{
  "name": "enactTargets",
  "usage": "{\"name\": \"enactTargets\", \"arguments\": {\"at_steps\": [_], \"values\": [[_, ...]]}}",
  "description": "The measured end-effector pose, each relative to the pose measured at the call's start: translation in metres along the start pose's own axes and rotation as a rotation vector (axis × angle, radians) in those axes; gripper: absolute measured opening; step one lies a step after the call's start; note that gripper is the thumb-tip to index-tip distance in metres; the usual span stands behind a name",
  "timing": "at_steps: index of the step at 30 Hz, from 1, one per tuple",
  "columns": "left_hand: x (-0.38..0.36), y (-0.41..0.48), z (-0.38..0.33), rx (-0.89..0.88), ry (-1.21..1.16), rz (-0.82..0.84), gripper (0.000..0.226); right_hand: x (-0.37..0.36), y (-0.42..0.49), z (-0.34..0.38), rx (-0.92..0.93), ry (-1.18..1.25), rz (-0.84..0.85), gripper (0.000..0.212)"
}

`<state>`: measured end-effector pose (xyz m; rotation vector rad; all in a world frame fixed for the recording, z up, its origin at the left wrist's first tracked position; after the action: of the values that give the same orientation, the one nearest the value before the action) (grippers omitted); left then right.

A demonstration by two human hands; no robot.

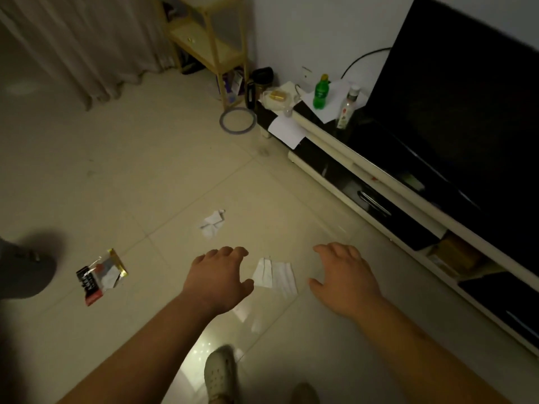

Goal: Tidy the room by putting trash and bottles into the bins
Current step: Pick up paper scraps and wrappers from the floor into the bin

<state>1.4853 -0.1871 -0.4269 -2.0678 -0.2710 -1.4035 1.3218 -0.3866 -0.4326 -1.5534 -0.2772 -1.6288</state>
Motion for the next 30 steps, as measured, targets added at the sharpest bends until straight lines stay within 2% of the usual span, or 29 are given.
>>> {"name": "enactTargets", "arguments": {"at_steps": [4, 9, 14, 23, 30], "values": [[-0.038, 0.045, 0.017, -0.013, -0.03, 0.107, 0.068, -0.034, 0.032, -0.01, -0.02, 0.018, 0.023, 0.069], [-0.103, 0.115, 0.044, -0.07, 0.002, 0.163, 0.069, -0.102, 0.092, -0.023, -0.064, 0.018, -0.029, 0.068], [-0.209, 0.196, 0.075, -0.09, 0.006, 0.19, 0.074, -0.231, 0.17, -0.05, -0.069, 0.015, -0.01, 0.071], [-0.457, 0.321, 0.12, -0.208, 0.081, 0.249, 0.088, -0.473, 0.28, -0.094, -0.01, 0.04, 0.014, 0.078], [-0.568, 0.387, 0.152, -0.253, 0.062, 0.213, 0.099, -0.573, 0.321, -0.109, -0.017, 0.073, 0.004, 0.084]]}}
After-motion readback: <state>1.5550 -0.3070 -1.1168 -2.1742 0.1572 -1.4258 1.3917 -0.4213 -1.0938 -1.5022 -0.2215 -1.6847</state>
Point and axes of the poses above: each hand's wrist, its own y-axis towards the middle knuckle, its own x-axis out of the back of the hand, z = x × y, the point moved 5 cm from there along y, towards the middle knuckle, and after that the axes turned 10 degrees about -x, right-handed, at the moved point
